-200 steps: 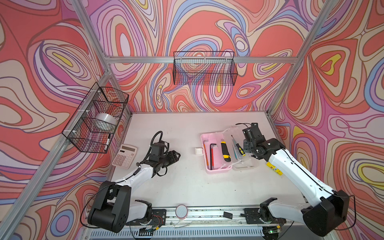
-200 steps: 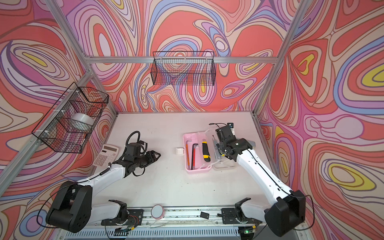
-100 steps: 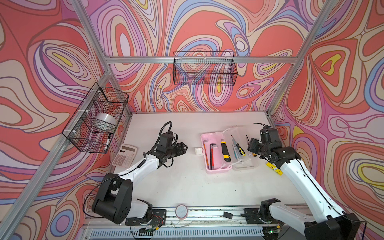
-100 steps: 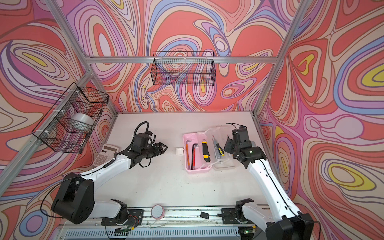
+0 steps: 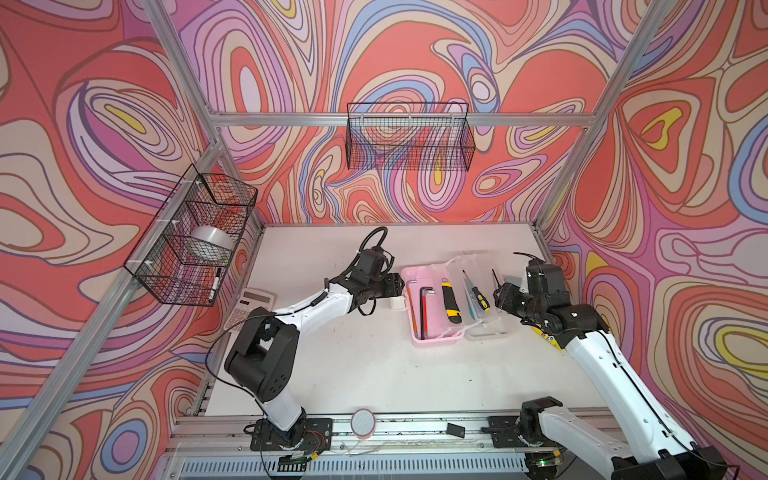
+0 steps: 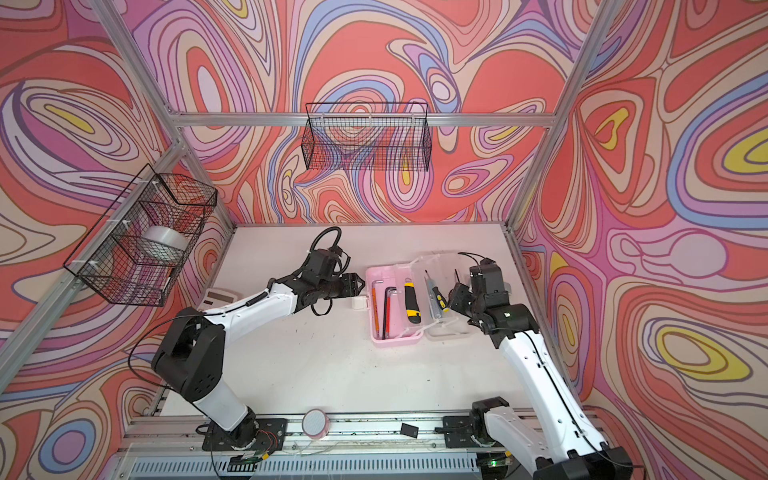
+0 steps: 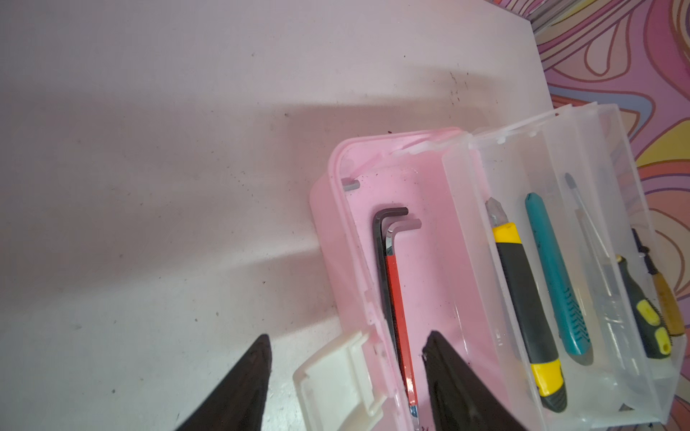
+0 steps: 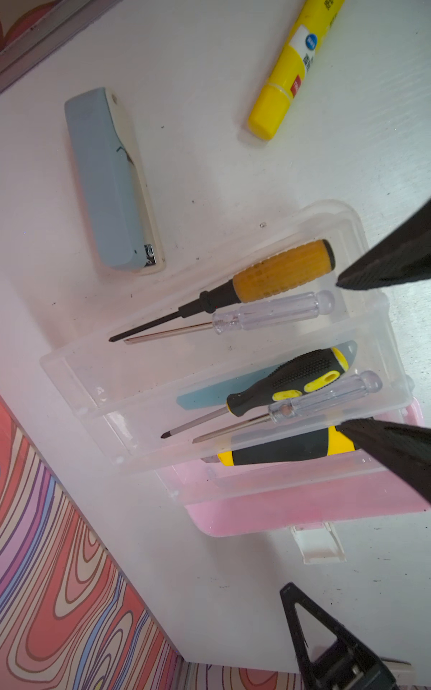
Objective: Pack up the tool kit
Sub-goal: 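Move the left gripper to the box's near edge while the right gripper hovers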
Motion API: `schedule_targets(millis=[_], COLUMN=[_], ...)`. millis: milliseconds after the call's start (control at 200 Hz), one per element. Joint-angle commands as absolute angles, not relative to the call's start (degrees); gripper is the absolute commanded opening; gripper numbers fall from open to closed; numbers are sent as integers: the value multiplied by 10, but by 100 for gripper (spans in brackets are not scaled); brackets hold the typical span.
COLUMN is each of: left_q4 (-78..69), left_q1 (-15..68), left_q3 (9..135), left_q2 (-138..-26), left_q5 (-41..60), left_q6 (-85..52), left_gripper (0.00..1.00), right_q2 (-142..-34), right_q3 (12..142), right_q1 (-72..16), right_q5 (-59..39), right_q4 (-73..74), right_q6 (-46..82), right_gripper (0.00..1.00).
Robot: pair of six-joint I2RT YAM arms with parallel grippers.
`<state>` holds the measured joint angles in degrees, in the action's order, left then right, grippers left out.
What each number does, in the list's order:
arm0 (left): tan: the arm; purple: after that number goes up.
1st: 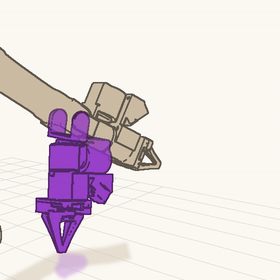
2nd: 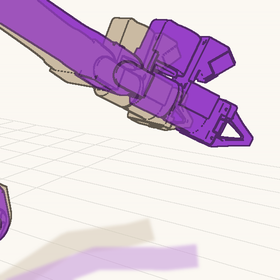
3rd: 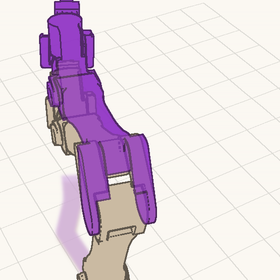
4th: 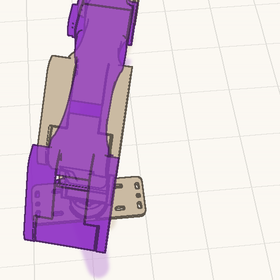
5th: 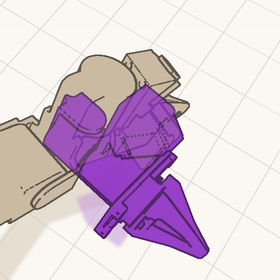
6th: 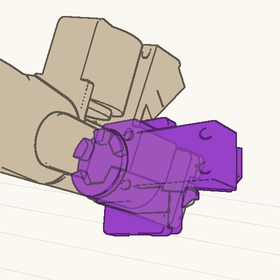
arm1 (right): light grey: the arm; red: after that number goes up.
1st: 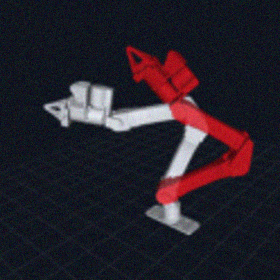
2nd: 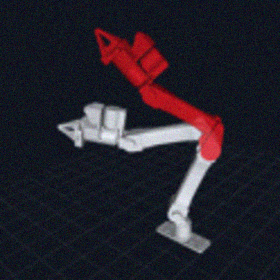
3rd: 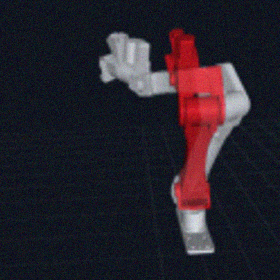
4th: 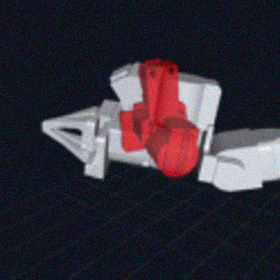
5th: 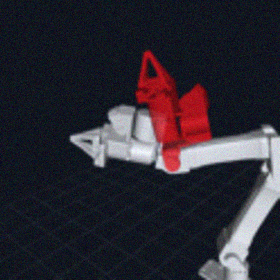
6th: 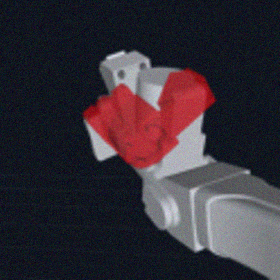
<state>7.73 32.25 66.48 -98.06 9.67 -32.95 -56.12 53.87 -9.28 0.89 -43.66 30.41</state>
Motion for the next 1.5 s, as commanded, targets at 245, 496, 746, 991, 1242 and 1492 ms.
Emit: schedule_targets(millis=[245, 496, 746, 991, 1242, 1492], left_q4=[169, 205, 213, 209, 213, 240], left_q1=[320, 320, 319, 320, 320, 316], left_q3=[801, 880, 882, 880, 888, 900], left_q2=[-1093, -1157, -1174, -1193, -1209, -1197], left_q5=[47, 72, 62, 79, 81, 35], left_q6=[-261, -257, -263, -272, -274, -258], left_gripper=[62, 57, 52, 42, 18, 0], right_q2=[-541, -552, -566, -550, -523, -511], right_q3=[515, 508, 515, 517, 505, 471], right_q1=[-91, -90, -90, -90, -90, -90], right_q5=[38, 42, 40, 49, 57, 36], right_q4=[-442, -437, -427, -439, -448, -431], right_q6=[303, 305, 301, 297, 315, 329], right_gripper=[57, 57, 56, 56, 56, 56])
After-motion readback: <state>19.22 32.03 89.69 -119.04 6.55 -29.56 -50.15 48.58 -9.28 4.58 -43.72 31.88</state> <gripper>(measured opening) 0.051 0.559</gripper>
